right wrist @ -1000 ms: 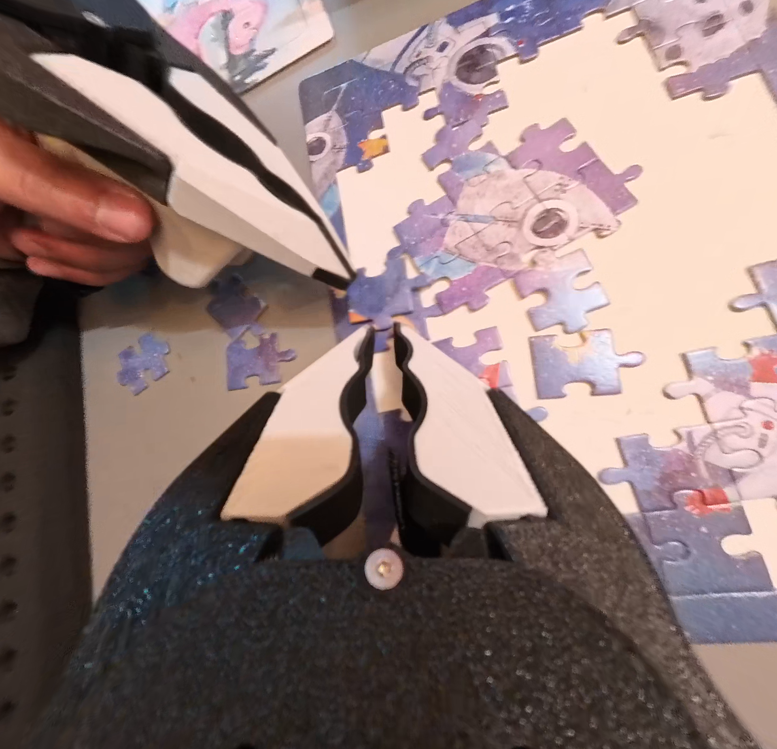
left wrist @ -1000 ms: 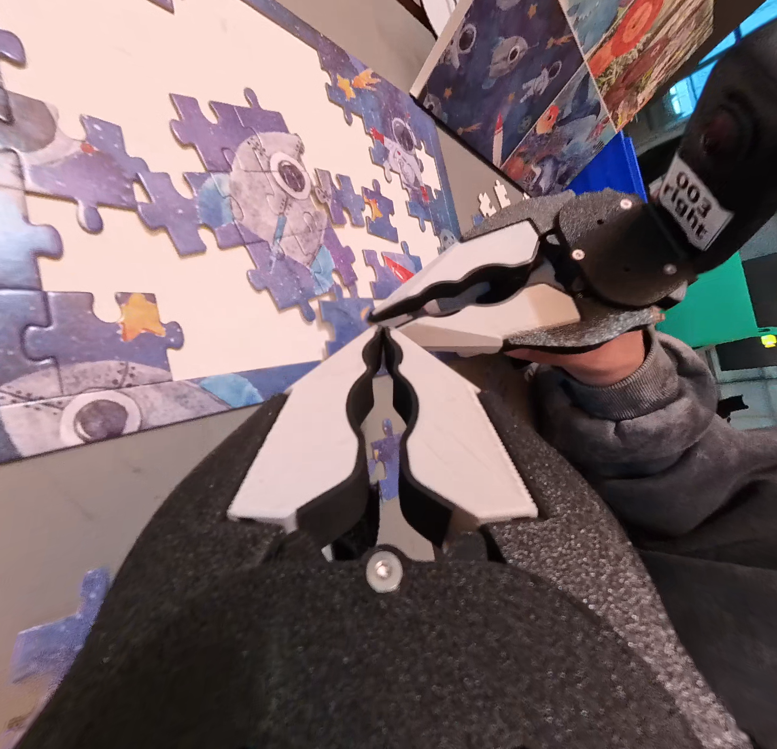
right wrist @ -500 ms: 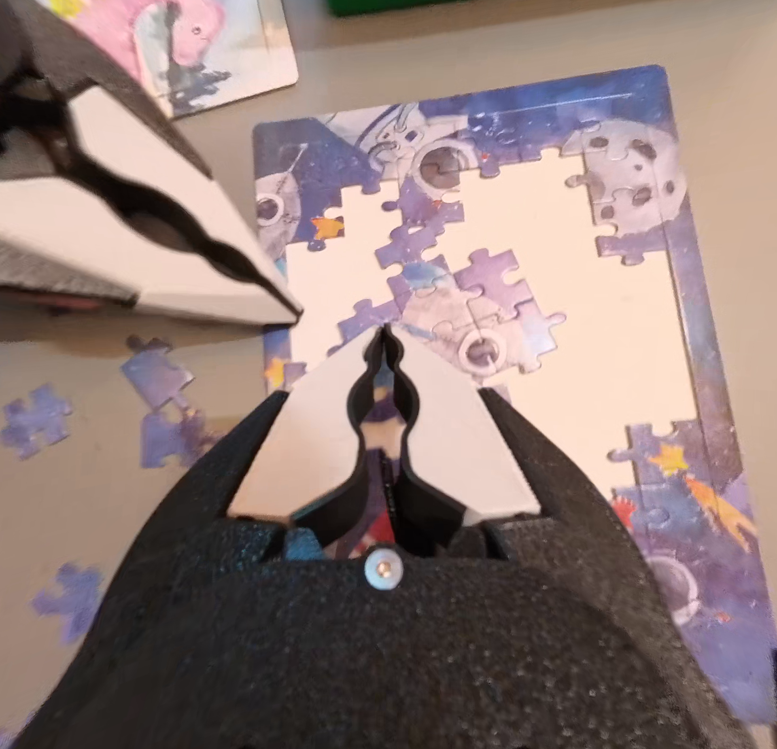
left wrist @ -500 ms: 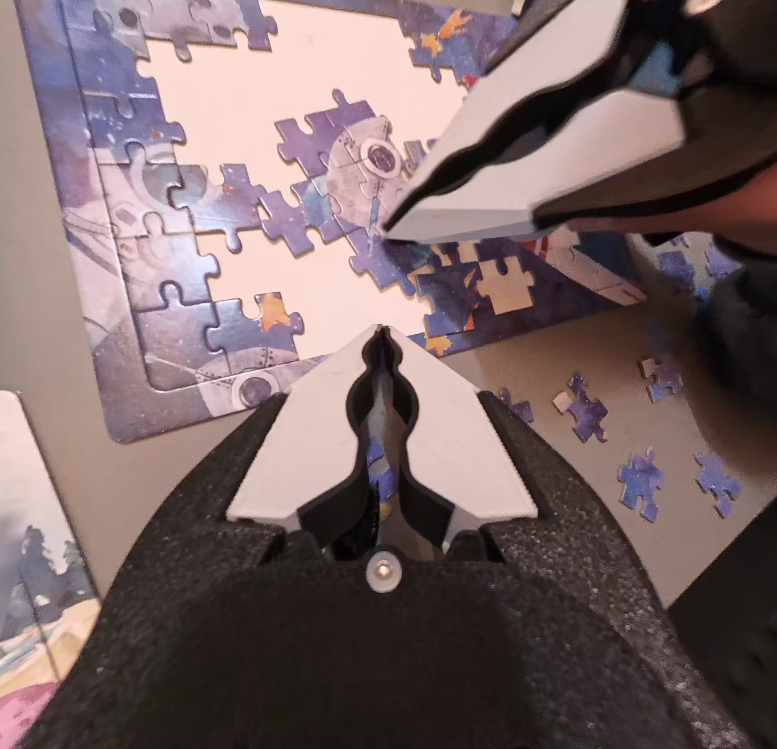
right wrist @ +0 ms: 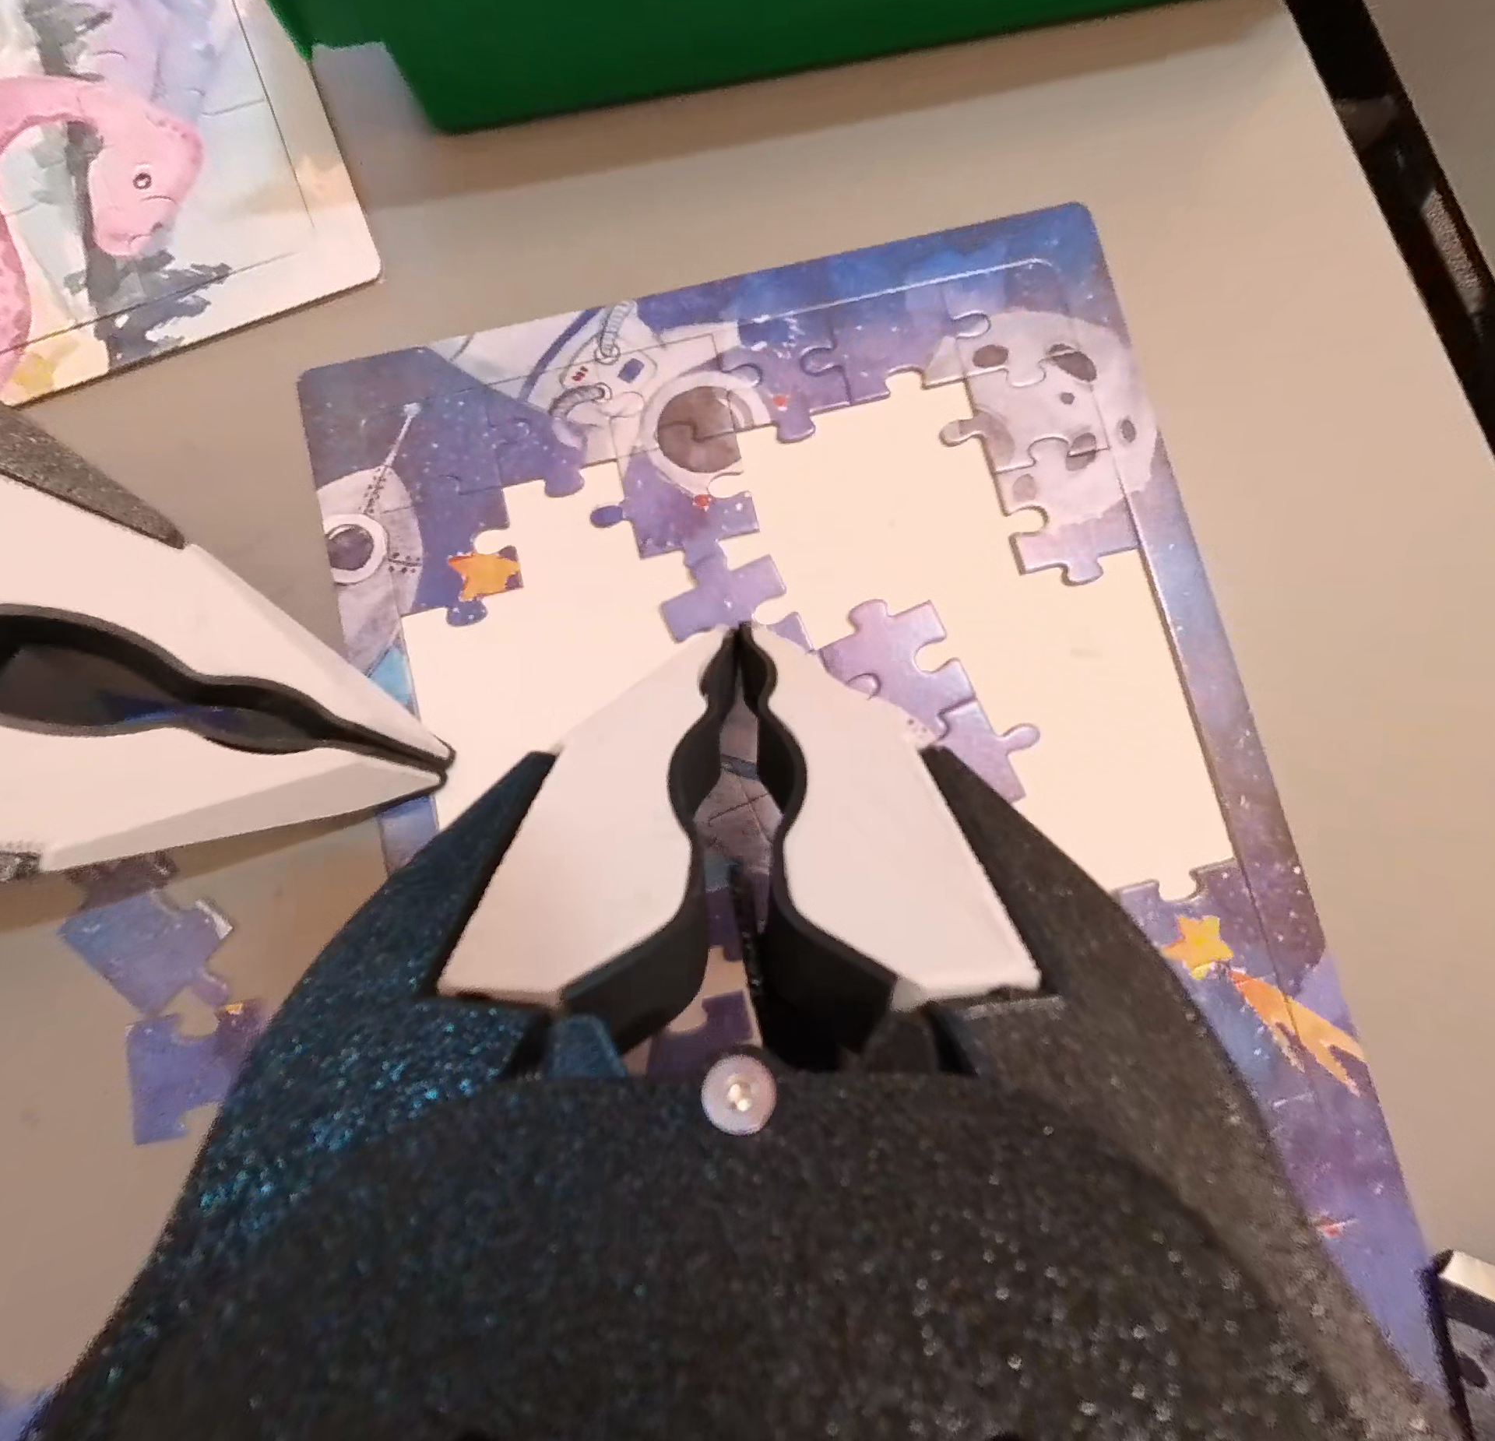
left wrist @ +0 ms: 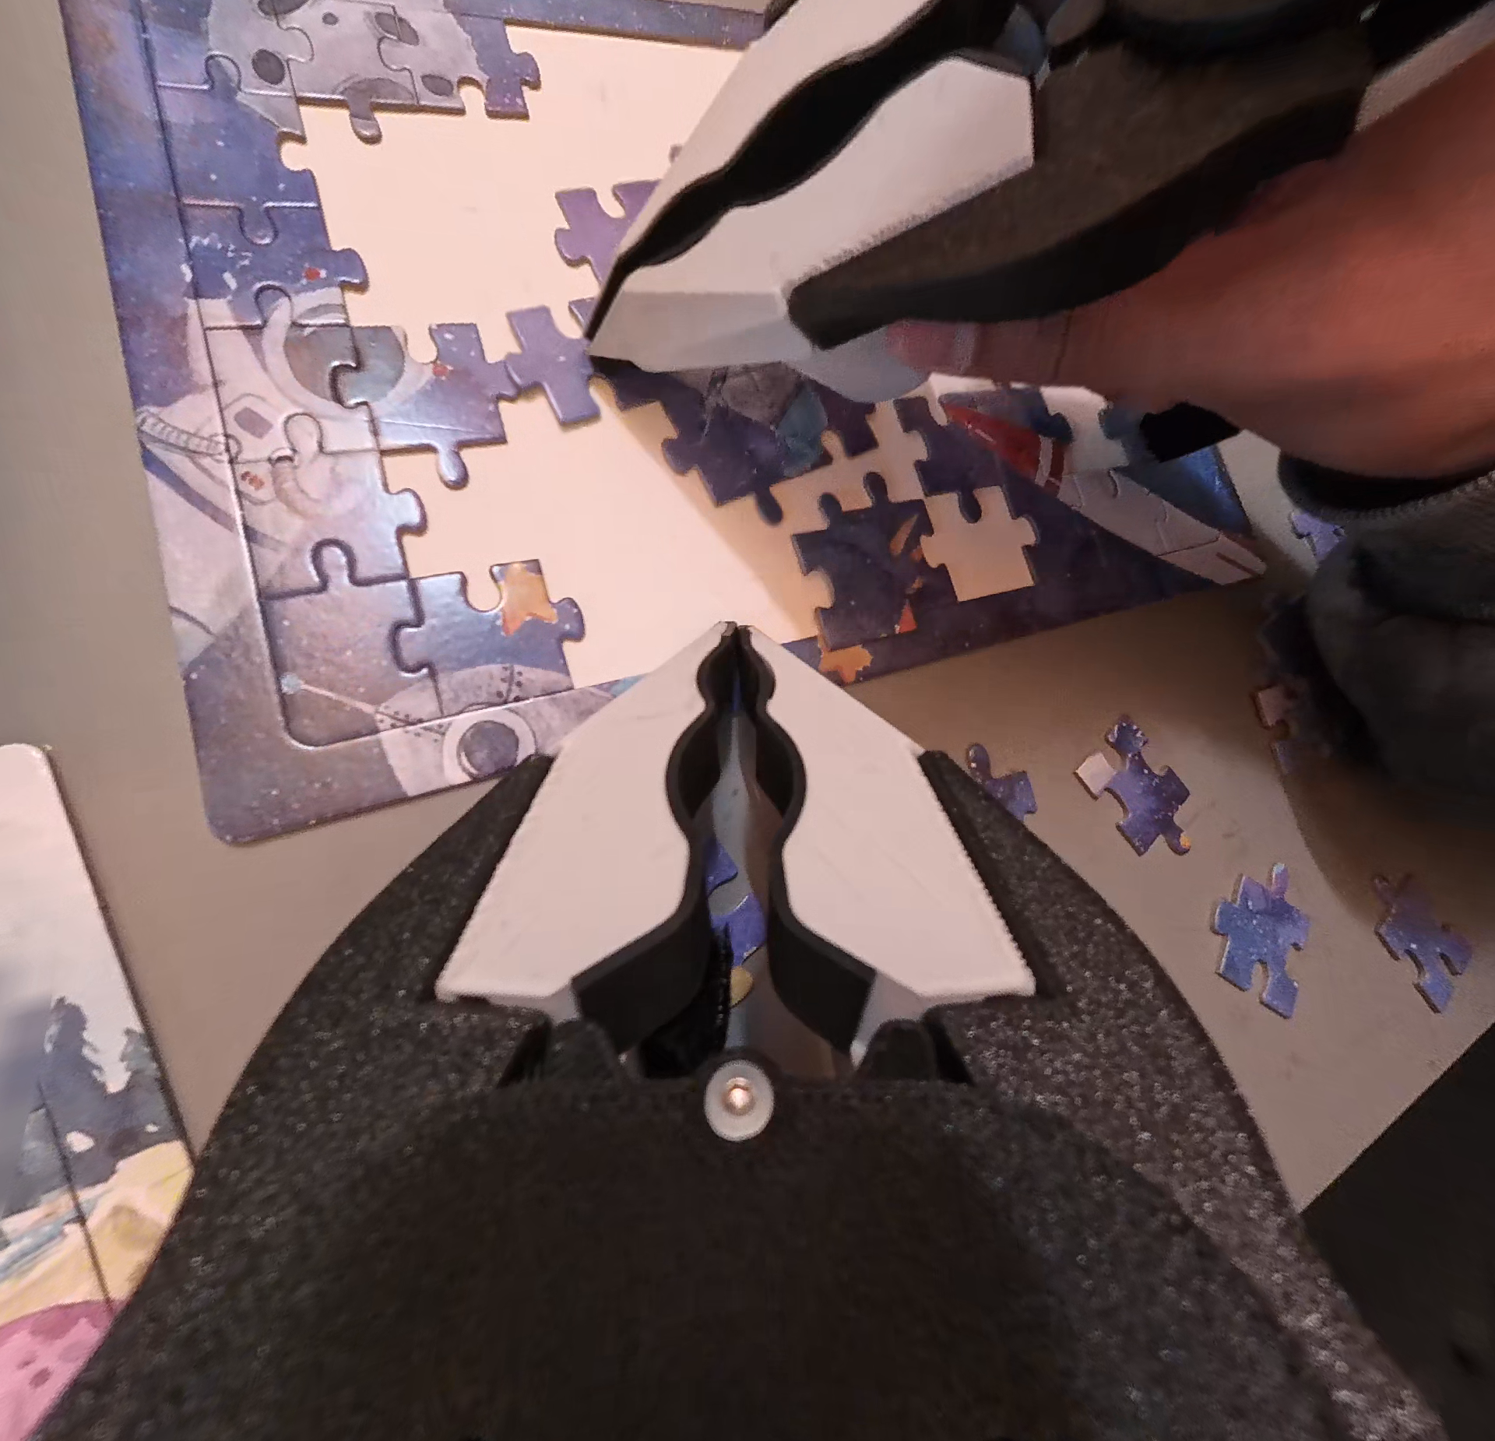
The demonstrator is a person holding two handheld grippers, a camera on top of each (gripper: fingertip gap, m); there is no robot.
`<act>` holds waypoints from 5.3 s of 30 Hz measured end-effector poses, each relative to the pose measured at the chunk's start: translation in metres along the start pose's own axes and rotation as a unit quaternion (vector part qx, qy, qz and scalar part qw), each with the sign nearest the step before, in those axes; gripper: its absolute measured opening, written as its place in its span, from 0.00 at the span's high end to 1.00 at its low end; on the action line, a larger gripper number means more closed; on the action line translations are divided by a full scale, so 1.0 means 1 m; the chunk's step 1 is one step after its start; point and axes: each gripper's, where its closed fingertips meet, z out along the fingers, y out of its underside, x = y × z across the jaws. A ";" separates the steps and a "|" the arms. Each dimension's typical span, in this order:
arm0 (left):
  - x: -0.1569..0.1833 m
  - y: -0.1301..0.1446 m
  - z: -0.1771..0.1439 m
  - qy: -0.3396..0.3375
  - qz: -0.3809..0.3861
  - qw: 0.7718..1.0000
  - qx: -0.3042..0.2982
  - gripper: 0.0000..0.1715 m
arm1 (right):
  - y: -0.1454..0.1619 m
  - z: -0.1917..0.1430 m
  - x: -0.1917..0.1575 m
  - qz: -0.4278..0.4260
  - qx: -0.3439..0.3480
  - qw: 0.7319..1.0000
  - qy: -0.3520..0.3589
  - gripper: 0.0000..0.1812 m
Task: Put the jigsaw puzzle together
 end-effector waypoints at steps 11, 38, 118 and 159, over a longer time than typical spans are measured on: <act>-0.003 -0.003 -0.003 -0.004 0.002 1.000 -0.007 1.00 | 0.028 -0.036 0.032 0.007 -0.011 0.999 0.042 1.00; -0.020 -0.057 0.044 -0.043 0.059 0.996 -0.047 1.00 | 0.050 -0.051 -0.006 -0.015 0.023 0.998 -0.053 1.00; 0.006 -0.019 0.000 0.027 0.117 0.992 -0.040 0.86 | 0.082 -0.074 0.036 0.003 -0.065 0.997 -0.039 0.81; 0.017 -0.025 0.007 0.023 0.097 0.995 -0.023 0.86 | 0.095 -0.145 0.023 0.048 -0.028 0.998 0.032 0.83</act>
